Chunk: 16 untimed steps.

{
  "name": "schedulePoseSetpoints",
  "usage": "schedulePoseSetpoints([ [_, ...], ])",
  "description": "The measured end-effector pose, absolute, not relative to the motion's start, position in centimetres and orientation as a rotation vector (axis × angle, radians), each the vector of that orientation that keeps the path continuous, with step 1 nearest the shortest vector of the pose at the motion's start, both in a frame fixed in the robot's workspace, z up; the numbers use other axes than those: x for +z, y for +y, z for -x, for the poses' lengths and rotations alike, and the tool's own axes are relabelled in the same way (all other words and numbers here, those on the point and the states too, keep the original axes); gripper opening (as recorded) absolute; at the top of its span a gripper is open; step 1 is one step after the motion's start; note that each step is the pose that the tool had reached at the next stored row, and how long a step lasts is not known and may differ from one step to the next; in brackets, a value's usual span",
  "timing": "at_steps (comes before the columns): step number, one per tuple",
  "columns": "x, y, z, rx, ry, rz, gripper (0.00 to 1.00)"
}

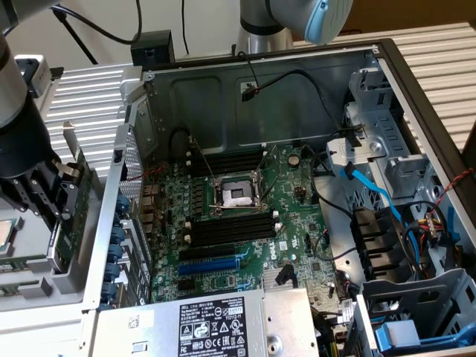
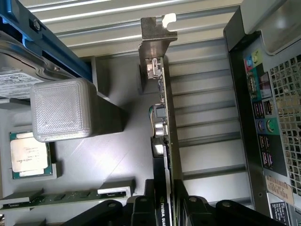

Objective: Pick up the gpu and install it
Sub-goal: 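Pick up the gpu and move the gpu toward the slot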

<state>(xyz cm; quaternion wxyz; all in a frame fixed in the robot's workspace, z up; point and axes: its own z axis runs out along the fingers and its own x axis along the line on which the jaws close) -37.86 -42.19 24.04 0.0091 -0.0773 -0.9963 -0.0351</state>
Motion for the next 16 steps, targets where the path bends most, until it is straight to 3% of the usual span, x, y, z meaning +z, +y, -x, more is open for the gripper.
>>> schedulePoseSetpoints([
  [8,24.1,-42.1,37.9,-0.118,-3.112,0.242,0.27],
  [14,25.2,-42.1,37.9,-0.194,-3.104,0.241,0.27],
  [16,25.2,-42.1,37.9,-0.195,-3.104,0.241,0.27],
])
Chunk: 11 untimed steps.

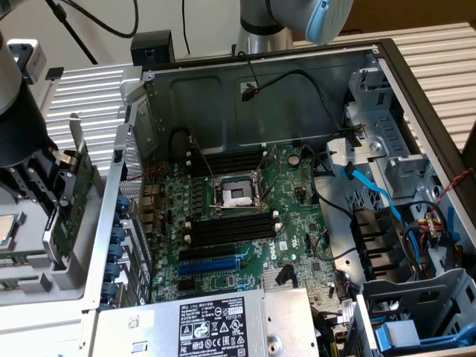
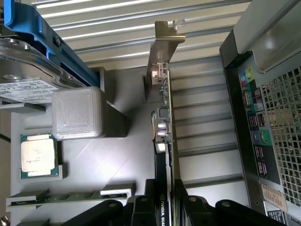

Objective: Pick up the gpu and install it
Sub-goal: 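Pick up the gpu and move the gpu toward the slot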

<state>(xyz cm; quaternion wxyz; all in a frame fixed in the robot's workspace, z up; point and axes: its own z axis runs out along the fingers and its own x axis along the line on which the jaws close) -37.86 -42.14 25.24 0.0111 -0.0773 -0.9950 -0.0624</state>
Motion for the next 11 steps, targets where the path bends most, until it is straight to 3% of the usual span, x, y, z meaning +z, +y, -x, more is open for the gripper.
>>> schedulePoseSetpoints([
  [7,25.3,-42.5,37.9,-0.198,-3.103,0.241,0.27],
  [11,26.8,-42.8,37.9,-0.240,-3.099,0.240,0.27],
])
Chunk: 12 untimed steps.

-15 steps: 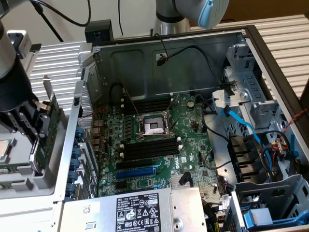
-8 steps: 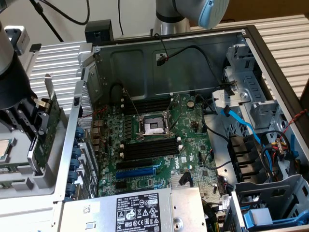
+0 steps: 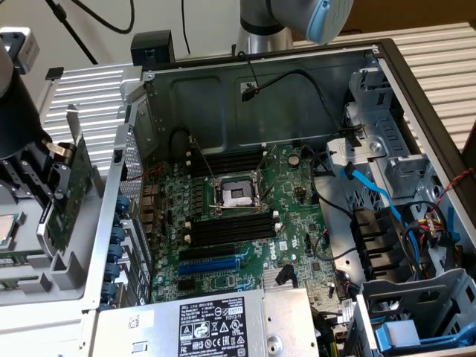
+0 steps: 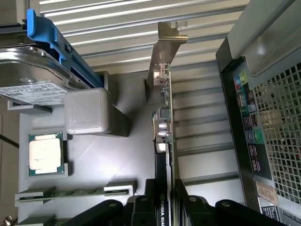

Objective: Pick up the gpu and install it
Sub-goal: 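Pick up the gpu and move the gpu toward the slot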

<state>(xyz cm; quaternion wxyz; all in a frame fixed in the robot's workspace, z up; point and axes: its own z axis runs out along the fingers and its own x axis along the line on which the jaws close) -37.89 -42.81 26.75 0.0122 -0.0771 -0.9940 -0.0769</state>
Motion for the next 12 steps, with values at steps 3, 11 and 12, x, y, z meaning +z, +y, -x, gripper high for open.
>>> schedulePoseSetpoints([
  [3,27.7,-43.0,38.2,-0.282,-3.093,0.240,0.27],
  [11,28.3,-43.2,38.5,-0.338,-3.084,0.246,0.27],
  [12,28.3,-43.2,38.5,-0.338,-3.084,0.253,0.26],
])
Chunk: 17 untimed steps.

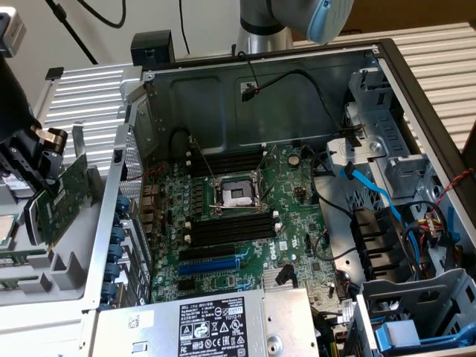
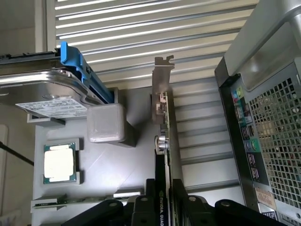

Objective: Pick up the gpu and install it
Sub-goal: 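Pick up the gpu and move the gpu toward the slot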

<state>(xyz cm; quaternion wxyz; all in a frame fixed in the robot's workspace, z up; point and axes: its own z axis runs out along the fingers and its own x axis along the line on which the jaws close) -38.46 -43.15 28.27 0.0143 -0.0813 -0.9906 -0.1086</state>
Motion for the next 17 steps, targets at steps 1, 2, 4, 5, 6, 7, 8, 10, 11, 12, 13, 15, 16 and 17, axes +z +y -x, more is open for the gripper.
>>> schedulePoseSetpoints([
  [1,28.3,-43.1,38.5,-0.338,-3.084,0.258,0.26],
  [2,28.3,-43.1,38.5,-0.338,-3.084,0.261,0.26],
  [4,28.3,-43.1,38.5,-0.338,-3.081,0.284,0.26],
  [5,28.3,-43.1,38.5,-0.338,-3.081,0.284,0.26],
  [6,28.4,-43.2,38.5,-0.338,-3.081,0.284,0.26],
  [7,28.5,-43.2,38.5,-0.338,-3.081,0.285,0.26],
  [8,28.8,-43.3,38.5,-0.339,-3.081,0.284,0.26],
  [10,29.4,-43.4,38.6,-0.341,-3.080,0.284,0.26],
  [11,29.8,-43.5,38.6,-0.343,-3.080,0.285,0.26],
  [12,30.0,-43.6,38.6,-0.345,-3.080,0.285,0.26],
  [13,30.3,-43.6,38.6,-0.347,-3.080,0.285,0.26],
  [15,30.7,-43.7,38.6,-0.351,-3.079,0.285,0.26],
  [16,30.9,-43.7,38.6,-0.353,-3.078,0.285,0.26],
  [17,31.1,-43.8,38.6,-0.355,-3.078,0.286,0.26],
])
